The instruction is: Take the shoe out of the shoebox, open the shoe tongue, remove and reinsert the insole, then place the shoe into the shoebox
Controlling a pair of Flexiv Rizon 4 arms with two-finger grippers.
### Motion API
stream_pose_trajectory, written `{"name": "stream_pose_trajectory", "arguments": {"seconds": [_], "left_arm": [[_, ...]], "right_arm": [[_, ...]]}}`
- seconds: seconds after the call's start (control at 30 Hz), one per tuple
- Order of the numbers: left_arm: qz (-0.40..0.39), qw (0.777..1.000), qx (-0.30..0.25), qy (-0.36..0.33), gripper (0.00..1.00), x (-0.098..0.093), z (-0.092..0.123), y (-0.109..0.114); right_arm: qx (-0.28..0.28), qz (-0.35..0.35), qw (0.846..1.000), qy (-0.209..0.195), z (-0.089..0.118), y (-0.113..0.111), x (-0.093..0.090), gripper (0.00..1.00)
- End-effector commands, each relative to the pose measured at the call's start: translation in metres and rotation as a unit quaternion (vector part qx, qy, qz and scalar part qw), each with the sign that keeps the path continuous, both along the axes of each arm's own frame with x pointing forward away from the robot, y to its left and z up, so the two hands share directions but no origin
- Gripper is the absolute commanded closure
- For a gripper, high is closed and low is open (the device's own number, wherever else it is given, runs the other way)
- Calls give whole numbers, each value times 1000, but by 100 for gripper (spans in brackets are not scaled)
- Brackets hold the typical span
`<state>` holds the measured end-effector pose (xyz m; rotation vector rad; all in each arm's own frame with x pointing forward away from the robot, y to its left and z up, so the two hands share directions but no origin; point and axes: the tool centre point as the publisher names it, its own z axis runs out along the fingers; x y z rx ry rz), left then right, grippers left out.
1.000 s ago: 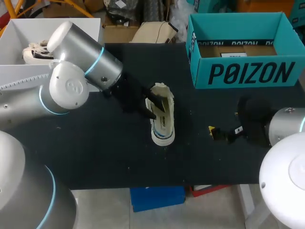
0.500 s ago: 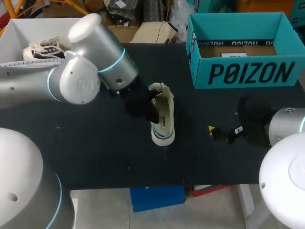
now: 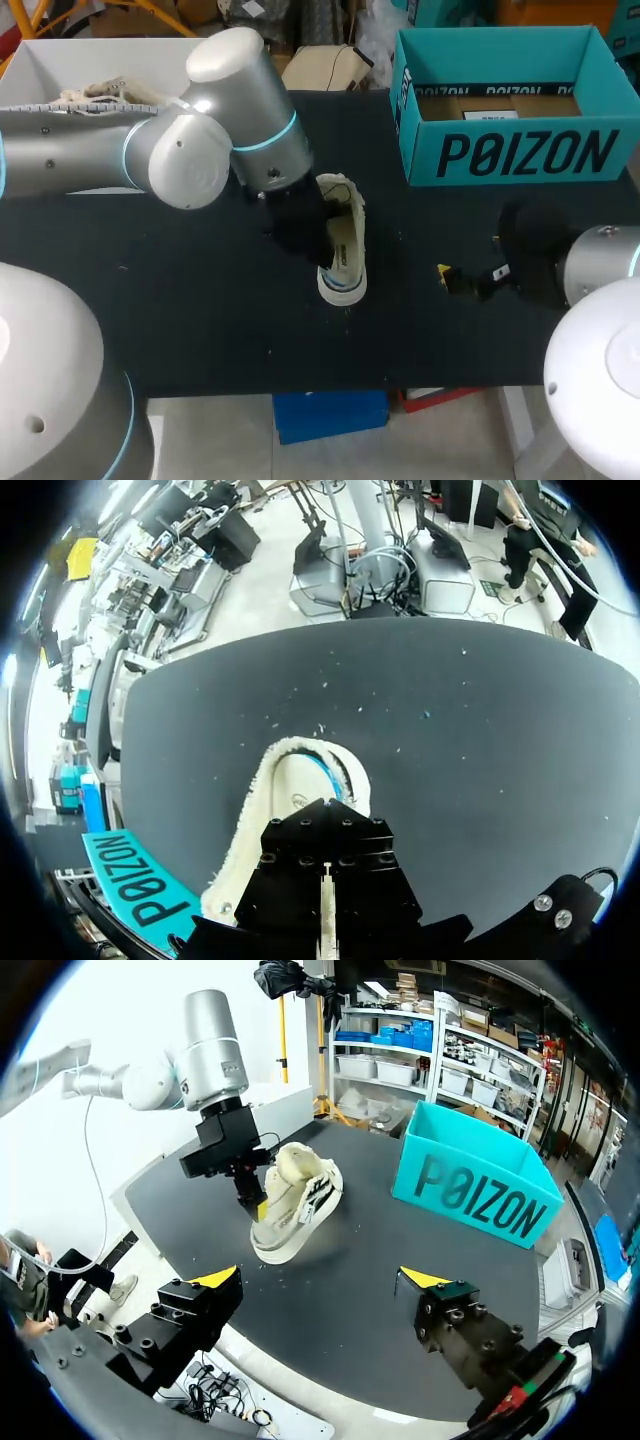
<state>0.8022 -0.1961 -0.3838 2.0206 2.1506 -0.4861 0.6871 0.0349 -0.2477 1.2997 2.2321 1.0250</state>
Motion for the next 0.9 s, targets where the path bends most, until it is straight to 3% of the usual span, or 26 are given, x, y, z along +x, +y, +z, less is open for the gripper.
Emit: {"name": "stream_pose_trajectory", "arguments": {"seconds": [0.03, 0.53, 0.73, 0.9], "left_arm": [[-4, 999, 32, -7, 100, 1, -6, -10], [-13, 998, 67, -12, 100, 8, -27, -18], [17, 997, -63, 45, 100, 8, 12, -11], [66, 980, -173, 75, 100, 14, 47, 7]], "right_arm": [[1, -1, 1000, -2, -1, 1, -1, 0], [1, -1, 1000, -2, -1, 1, -1, 0], [1, -1, 1000, -2, -1, 1, -1, 0], [1, -1, 1000, -2, -1, 1, -1, 0]]}}
